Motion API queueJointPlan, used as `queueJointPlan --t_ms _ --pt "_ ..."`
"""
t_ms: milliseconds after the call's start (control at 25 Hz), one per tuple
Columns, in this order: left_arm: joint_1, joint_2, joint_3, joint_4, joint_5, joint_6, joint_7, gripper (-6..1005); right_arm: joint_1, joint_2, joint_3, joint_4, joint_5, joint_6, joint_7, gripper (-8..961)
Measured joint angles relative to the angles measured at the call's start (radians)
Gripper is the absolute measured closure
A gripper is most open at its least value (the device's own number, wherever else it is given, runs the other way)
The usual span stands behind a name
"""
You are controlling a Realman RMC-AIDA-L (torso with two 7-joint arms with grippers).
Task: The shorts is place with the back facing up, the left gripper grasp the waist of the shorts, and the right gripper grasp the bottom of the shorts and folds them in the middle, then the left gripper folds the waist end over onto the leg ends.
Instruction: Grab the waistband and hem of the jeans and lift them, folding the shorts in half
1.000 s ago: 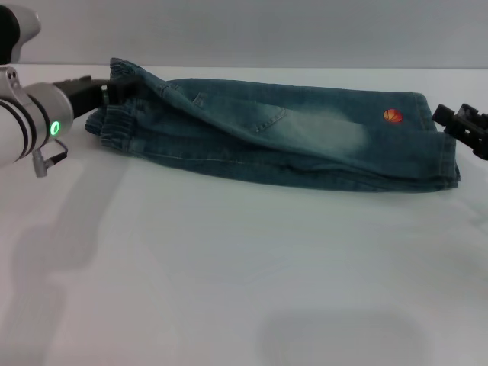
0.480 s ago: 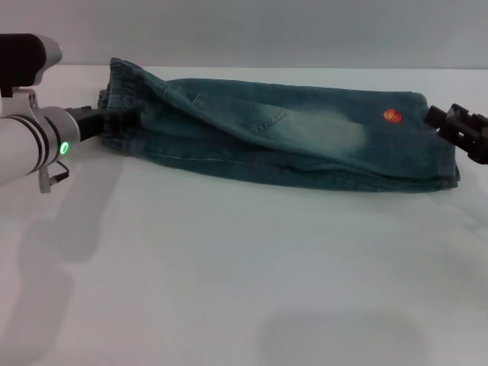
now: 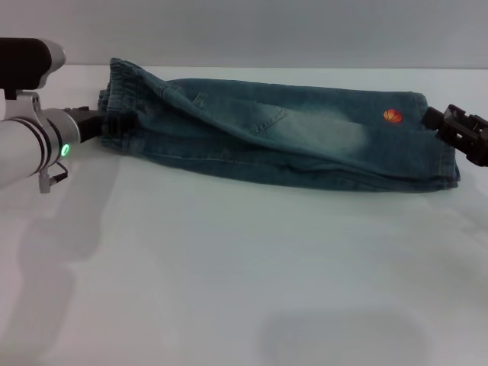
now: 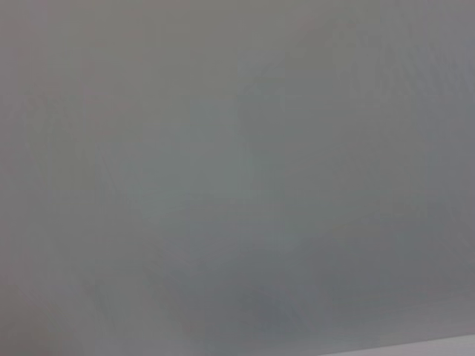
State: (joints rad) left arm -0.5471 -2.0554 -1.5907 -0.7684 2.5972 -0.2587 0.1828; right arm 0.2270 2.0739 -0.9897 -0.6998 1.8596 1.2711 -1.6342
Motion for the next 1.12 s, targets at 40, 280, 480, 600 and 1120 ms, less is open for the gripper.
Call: queueJointPlan --t_ms 40,280,480,600,1120 --pt "-0.001 0.0 0.0 0.0 0.0 0.0 0.001 181 0.0 0.0 0.0 0.0 0.0 0.0 0.0 325" --pt "-0.001 0.0 0.003 -0.003 0.0 0.0 0.002 196 0.007 0.0 0.0 0.015 0.001 0.002 0.001 328" --pt "-0.005 0.001 0.001 0.013 0.001 -0.002 0.014 209 0.009 0.0 0.0 0.021 0.001 0.004 0.001 331" --pt "-0.008 0.0 -0.001 0.014 0.001 -0.013 0.016 217 0.009 0.0 0.0 0.022 0.001 0.007 0.001 332" --pt "-0.022 -0.004 0.01 0.063 0.001 0.037 0.016 286 0.01 -0.003 0.013 0.022 0.003 0.039 0.013 339"
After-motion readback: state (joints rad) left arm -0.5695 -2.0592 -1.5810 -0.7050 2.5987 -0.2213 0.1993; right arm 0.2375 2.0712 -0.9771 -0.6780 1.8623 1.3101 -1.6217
